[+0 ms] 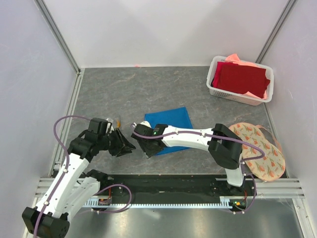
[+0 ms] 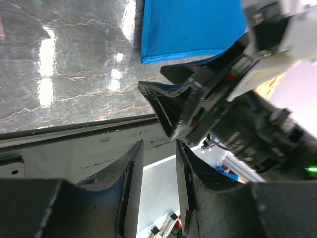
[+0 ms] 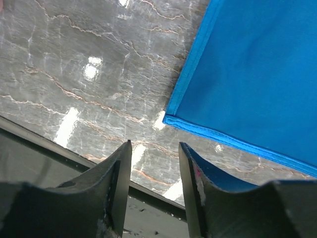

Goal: Fold the napkin into a case and place the utensils inside
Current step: Pick up the lower triangle-folded napkin from the center of the board.

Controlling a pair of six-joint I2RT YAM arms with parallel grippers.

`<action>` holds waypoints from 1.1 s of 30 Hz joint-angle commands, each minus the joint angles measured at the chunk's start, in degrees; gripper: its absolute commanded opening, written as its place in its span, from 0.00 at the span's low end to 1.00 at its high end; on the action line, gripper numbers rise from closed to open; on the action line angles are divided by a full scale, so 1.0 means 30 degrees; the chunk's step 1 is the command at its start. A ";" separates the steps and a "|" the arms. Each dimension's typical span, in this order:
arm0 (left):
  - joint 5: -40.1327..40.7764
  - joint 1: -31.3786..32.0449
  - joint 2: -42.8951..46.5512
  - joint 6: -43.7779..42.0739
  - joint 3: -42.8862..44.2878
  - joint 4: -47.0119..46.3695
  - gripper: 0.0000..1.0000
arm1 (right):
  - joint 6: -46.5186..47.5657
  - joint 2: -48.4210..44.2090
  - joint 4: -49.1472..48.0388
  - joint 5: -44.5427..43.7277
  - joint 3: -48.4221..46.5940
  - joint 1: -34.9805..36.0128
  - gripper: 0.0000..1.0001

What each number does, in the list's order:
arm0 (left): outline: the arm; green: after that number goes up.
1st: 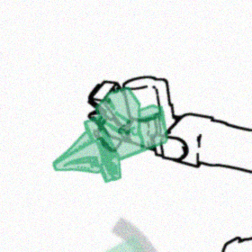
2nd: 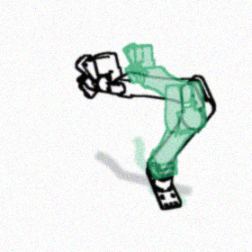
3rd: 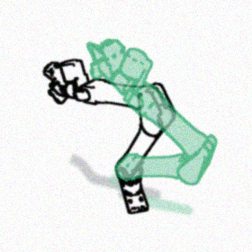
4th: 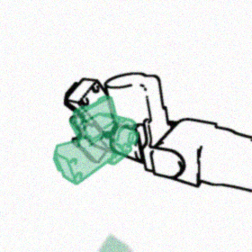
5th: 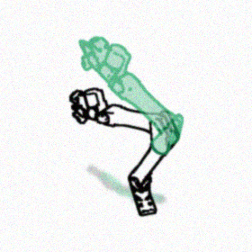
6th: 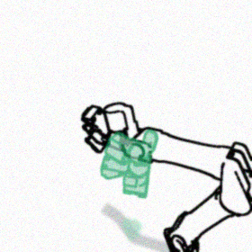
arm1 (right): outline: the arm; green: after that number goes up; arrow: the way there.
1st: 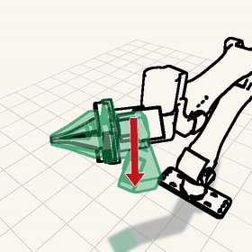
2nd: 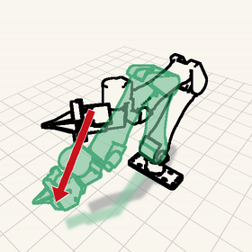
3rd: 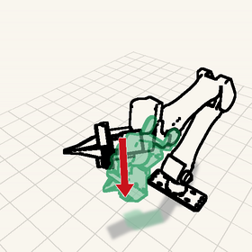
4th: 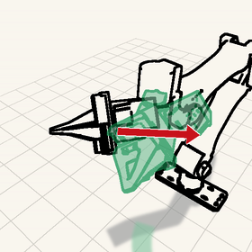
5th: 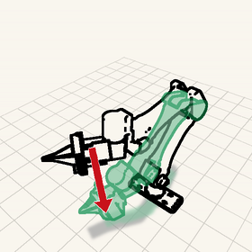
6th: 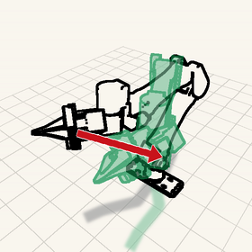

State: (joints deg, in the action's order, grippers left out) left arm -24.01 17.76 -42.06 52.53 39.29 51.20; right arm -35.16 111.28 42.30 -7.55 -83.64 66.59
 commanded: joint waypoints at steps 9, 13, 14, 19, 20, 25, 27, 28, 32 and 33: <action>0.2727 -0.0002 0.0602 0.0622 0.0938 0.2064 0.40 | 0.0029 0.1108 -0.0185 -0.1818 -0.0978 0.0041 0.49; 0.2730 -0.0002 0.1071 0.0712 0.0645 0.2065 0.41 | 0.0175 0.1576 -0.0098 -0.2140 -0.1242 0.0011 0.49; 0.2730 -0.0002 0.1130 0.0654 0.0644 0.2093 0.41 | 0.0205 0.1606 -0.0126 -0.2170 -0.1272 0.0011 0.49; 0.2642 -0.0031 0.1189 0.0594 0.0527 0.2211 0.43 | 0.0264 0.1899 -0.0127 -0.2376 -0.1272 -0.0047 0.49; 0.2642 -0.0031 0.1189 0.0594 0.0556 0.2211 0.43 | 0.0351 0.1928 -0.0156 -0.2404 -0.1214 -0.0076 0.49; 0.2671 -0.0031 0.0869 0.0478 0.0673 0.2094 0.43 | 0.0382 0.1958 -0.0476 -0.2434 -0.0600 -0.0135 0.48; 0.2671 -0.0002 0.0692 0.0360 0.0790 0.2006 0.43 | 0.0177 0.1900 -0.0741 -0.2260 0.0132 -0.0164 0.48; 0.2671 -0.0031 0.0604 0.0302 0.0820 0.1919 0.43 | 0.0089 0.1899 -0.1003 -0.2171 0.0395 -0.0135 0.46; 0.2613 -0.0031 0.0077 0.0155 0.1054 0.1684 0.43 | -0.0175 0.1958 -0.1649 -0.2287 0.1771 -0.0164 0.39; 0.2613 -0.0002 -0.0040 0.0126 0.1083 0.1625 0.43 | -0.0234 0.2103 -0.1795 -0.2287 0.1978 -0.0164 0.38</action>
State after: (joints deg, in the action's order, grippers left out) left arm -16.58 17.76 -41.23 52.86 41.04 57.32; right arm -34.83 115.90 37.89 -13.43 -82.21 66.37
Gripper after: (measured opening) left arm 0.426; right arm 0.401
